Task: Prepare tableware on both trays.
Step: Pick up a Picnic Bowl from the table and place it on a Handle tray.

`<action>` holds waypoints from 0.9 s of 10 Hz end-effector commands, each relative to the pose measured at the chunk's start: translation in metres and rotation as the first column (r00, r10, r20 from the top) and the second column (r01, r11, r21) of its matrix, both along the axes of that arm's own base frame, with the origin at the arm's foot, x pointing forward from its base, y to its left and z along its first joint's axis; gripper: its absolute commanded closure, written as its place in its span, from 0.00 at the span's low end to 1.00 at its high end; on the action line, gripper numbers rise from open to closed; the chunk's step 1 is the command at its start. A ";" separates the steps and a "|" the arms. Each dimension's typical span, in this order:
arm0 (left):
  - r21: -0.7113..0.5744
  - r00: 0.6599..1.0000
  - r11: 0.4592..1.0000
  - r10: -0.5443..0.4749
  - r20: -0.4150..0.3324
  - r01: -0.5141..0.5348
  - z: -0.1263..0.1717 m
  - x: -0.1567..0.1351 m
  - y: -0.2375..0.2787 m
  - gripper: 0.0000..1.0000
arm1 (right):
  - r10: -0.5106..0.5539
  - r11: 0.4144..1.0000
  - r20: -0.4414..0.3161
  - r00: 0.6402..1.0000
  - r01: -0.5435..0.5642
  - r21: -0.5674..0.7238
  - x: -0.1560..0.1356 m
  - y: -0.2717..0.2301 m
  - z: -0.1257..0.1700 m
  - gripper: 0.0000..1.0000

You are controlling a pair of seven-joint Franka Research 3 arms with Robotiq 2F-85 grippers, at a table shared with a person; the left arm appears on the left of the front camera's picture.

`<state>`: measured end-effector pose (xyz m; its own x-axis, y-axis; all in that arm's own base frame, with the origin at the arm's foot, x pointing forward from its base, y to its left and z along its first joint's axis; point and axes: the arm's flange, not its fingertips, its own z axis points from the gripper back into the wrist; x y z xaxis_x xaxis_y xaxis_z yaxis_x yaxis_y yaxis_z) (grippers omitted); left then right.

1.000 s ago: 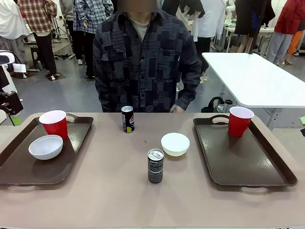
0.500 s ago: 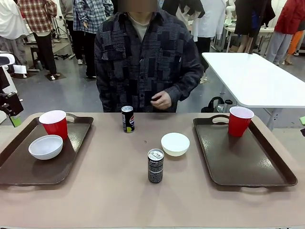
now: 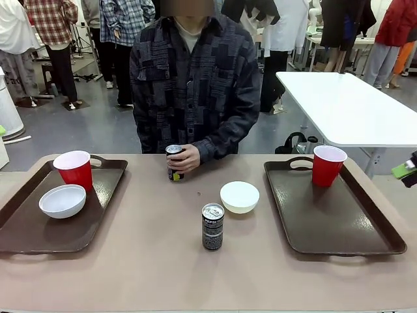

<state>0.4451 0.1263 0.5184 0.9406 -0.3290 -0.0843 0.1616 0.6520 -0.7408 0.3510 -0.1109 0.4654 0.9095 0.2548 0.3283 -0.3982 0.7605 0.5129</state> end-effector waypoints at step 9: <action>-0.232 0.982 0.954 0.184 -0.041 -0.188 0.001 0.001 0.062 0.14 | -0.042 0.965 0.036 0.998 0.050 -0.256 0.008 0.223 0.050 0.00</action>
<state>0.4492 0.1901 0.5208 0.9633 -0.2479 -0.1032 0.0425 0.5201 -0.8530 0.3771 0.1159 0.5010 0.9228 0.2657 0.2791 -0.3445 0.8934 0.2885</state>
